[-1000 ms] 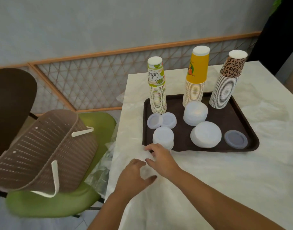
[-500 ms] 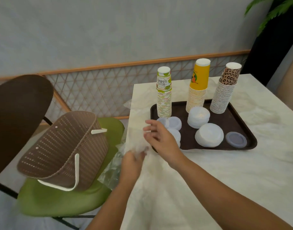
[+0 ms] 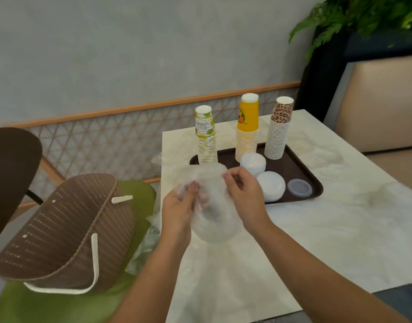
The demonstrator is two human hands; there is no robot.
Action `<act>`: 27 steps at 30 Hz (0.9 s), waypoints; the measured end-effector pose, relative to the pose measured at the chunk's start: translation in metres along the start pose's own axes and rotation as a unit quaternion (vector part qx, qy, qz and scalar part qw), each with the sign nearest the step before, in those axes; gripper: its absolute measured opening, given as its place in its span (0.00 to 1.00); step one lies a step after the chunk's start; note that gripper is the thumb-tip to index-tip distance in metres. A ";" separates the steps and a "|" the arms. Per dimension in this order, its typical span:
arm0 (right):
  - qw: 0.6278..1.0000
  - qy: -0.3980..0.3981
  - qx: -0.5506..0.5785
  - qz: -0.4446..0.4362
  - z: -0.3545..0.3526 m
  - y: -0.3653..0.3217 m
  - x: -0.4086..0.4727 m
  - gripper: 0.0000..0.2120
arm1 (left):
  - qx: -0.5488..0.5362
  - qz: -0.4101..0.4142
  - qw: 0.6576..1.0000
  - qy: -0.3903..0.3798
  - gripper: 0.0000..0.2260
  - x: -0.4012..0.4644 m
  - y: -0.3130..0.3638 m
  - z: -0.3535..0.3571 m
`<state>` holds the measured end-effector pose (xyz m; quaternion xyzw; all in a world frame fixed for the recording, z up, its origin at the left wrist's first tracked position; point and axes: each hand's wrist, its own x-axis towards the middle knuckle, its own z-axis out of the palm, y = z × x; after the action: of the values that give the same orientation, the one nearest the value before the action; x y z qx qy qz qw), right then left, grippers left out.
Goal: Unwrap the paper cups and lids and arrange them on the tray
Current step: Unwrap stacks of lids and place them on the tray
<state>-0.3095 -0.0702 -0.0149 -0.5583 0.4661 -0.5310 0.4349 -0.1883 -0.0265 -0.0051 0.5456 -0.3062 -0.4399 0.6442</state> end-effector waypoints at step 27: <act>0.978 0.018 -0.099 -0.181 -0.179 -0.041 0.035 0.06 | 0.283 0.083 0.933 -0.207 0.26 0.016 0.006 0.122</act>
<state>-0.4858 -0.0956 0.0421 -0.6643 0.4149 -0.5621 0.2656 -0.2868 -0.0933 0.0261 0.5747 -0.5886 -0.3833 0.4198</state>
